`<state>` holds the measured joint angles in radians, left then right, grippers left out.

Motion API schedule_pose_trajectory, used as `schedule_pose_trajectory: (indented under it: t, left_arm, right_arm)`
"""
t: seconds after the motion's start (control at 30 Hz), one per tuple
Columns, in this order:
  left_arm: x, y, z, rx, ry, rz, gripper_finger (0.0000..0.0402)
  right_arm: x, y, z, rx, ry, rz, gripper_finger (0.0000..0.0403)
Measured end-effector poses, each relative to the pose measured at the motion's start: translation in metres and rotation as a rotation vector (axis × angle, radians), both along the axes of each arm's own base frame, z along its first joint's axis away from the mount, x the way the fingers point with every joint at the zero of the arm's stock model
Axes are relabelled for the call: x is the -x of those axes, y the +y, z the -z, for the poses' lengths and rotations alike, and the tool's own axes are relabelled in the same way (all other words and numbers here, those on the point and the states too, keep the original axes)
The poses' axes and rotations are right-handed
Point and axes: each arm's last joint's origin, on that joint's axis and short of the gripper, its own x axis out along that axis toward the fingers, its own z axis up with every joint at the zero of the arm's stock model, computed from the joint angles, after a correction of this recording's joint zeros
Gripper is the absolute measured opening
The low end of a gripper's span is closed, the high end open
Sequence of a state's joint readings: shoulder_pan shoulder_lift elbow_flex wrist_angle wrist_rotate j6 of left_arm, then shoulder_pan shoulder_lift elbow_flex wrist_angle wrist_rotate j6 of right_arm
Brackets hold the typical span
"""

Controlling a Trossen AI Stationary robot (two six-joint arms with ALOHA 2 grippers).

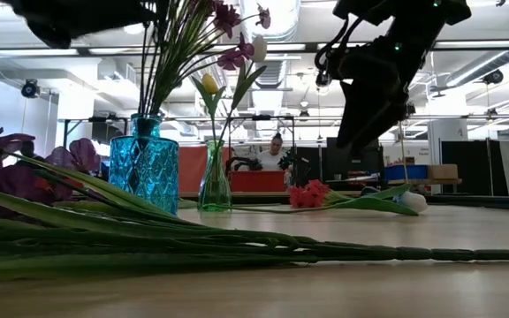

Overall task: Sort flowers into vase by color
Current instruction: Put the left red flowers into the blue vase

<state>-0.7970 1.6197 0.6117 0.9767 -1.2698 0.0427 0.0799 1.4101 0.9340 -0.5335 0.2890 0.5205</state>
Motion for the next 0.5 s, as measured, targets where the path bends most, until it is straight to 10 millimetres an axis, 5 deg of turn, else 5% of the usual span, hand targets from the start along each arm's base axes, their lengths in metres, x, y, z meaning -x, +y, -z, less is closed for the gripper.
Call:
schedule_pose_trajectory:
  t: [0.13, 0.37, 0.5]
  left_arm:
    - [0.0000, 0.0041, 0.0005, -0.033, 0.015, -0.105, 0.0144]
    - [0.0032, 0.0040, 0.0016, -0.051, 0.027, -0.160, 0.0015]
    - [0.0046, 0.0029, 0.0017, -0.046, 0.023, -0.161, 0.0015]
  right_arm:
    - [0.0000, 0.0002, -0.0001, 0.000, -0.001, 0.000, 0.0361]
    - [-0.0001, 0.0002, -0.0002, 0.000, -0.001, -0.001, 0.0361]
    - [-0.0001, 0.0002, -0.0002, 0.000, -0.001, -0.001, 0.0361]
